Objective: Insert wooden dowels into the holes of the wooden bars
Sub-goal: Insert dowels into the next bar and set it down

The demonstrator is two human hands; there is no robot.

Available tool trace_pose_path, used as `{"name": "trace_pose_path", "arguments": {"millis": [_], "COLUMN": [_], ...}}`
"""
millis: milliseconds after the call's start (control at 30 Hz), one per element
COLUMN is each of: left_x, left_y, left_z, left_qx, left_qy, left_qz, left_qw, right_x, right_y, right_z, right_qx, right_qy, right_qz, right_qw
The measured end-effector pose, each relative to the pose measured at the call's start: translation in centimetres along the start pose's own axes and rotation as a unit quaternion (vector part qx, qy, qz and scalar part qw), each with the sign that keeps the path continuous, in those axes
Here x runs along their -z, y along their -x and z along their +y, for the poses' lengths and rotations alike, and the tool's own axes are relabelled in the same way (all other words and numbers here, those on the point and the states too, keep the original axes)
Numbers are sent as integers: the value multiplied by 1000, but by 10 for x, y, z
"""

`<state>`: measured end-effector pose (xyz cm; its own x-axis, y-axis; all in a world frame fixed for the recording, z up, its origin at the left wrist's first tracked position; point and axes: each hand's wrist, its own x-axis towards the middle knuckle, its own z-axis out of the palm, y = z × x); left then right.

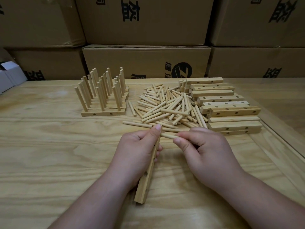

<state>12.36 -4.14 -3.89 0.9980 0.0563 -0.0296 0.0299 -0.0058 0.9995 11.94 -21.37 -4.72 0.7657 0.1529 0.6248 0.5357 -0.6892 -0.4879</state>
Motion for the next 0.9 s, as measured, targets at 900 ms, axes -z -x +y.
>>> {"name": "trace_pose_path", "arguments": {"millis": [900], "left_x": [1], "left_y": [-3], "left_z": [-10], "left_qx": [-19], "left_qy": [-80], "left_qz": [-30], "left_qw": [996], "right_x": [11], "right_y": [-10], "right_z": [-3], "right_qx": [-51], "right_qy": [26], "right_qz": [-158], "right_qw": [986]}}
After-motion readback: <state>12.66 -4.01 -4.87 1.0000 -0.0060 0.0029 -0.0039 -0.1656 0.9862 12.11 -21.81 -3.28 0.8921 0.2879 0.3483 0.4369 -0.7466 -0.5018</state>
